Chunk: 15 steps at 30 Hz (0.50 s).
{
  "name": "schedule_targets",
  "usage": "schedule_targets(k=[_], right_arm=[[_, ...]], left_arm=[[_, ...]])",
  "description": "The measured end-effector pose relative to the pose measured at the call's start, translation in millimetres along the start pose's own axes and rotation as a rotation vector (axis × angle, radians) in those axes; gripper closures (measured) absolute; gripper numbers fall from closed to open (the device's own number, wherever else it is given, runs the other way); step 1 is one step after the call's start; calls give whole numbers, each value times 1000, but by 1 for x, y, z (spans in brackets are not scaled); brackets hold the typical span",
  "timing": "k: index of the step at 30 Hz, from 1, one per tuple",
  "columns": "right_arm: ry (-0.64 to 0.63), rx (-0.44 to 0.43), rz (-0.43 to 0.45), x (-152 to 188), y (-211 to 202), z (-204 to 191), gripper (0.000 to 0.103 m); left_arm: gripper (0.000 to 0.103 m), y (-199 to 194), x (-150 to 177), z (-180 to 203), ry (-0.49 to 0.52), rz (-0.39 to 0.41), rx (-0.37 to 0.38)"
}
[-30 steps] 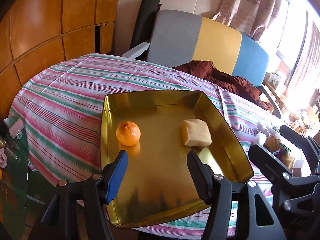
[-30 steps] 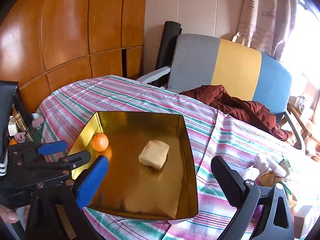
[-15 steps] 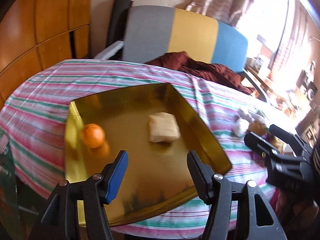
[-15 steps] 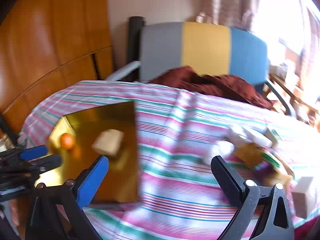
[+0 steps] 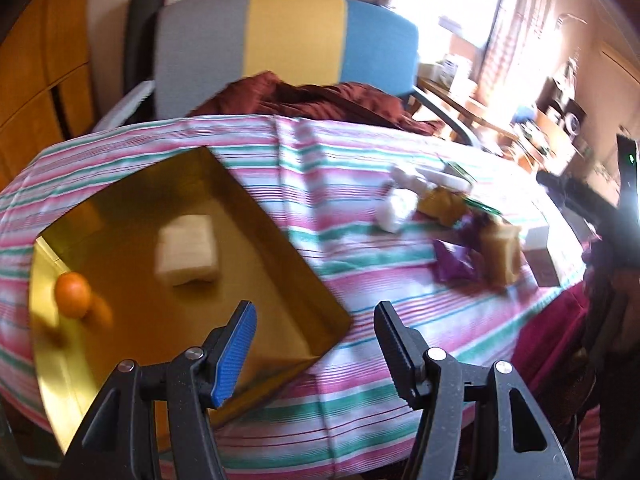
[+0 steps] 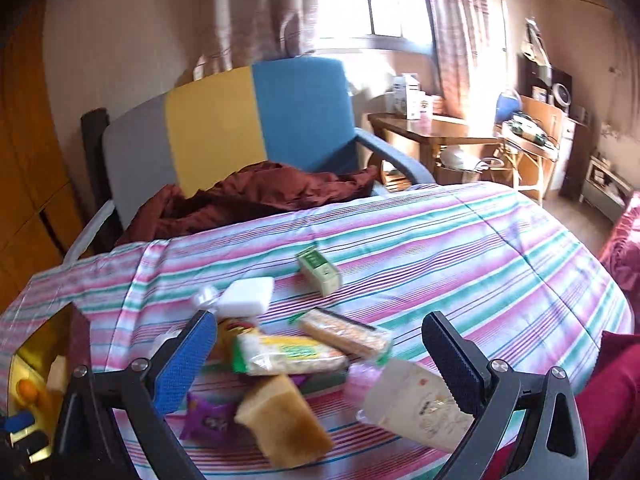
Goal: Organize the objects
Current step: 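Grasp the purple sachet with the left gripper while the right gripper grasps the white box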
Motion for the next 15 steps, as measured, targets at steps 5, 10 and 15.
schedule_targets(k=[5, 10, 15], right_arm=[[167, 19, 46, 0, 4, 49, 0], [300, -22, 25, 3, 9, 70, 0], [321, -53, -12, 6, 16, 71, 0]], left_arm=[[41, 15, -11, 48, 92, -15, 59], [36, 35, -19, 96, 199, -22, 88], [27, 54, -18, 138, 383, -34, 107]])
Point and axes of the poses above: each gripper's, at about its wrist camera, not at the fingertips, and y roughly the way its jaws point, z to its right, x to its underside, the point moved 2 cm from there along y, roughly the way its jaws point, and after that the axes turned 9 degrees about -x, right-handed, at the moved point
